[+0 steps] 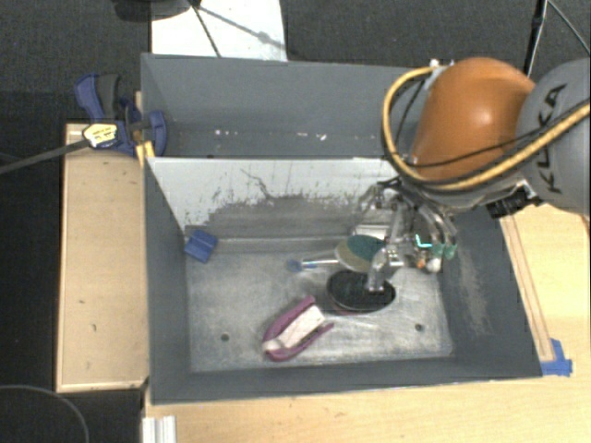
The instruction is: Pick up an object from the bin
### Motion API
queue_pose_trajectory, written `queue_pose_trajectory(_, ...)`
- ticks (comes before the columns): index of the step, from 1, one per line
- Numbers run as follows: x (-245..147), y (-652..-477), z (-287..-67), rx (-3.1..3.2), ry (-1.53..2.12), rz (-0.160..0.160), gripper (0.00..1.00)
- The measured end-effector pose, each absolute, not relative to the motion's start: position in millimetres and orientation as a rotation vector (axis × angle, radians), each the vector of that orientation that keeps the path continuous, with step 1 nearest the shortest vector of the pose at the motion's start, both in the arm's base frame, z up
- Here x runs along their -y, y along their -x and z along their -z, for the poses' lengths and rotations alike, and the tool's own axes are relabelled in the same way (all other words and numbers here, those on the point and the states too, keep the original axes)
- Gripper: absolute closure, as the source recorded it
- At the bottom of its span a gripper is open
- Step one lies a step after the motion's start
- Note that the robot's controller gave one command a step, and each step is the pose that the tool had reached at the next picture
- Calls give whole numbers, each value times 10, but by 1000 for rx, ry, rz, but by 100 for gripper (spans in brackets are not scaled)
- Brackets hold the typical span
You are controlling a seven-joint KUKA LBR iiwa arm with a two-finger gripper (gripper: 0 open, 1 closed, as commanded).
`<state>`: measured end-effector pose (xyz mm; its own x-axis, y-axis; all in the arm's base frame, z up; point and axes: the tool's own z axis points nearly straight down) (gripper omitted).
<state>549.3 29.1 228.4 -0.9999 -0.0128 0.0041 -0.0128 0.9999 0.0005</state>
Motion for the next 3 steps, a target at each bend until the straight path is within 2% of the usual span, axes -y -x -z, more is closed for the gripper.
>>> queue_pose_trajectory(1,-126,-5363,-800,3083,-575,2,0)
queue_pose_trajectory(2,-131,-5376,-826,3088,-571,2,100)
queue_pose_trajectory(3,-236,-5523,-2837,3116,-479,-2,100)
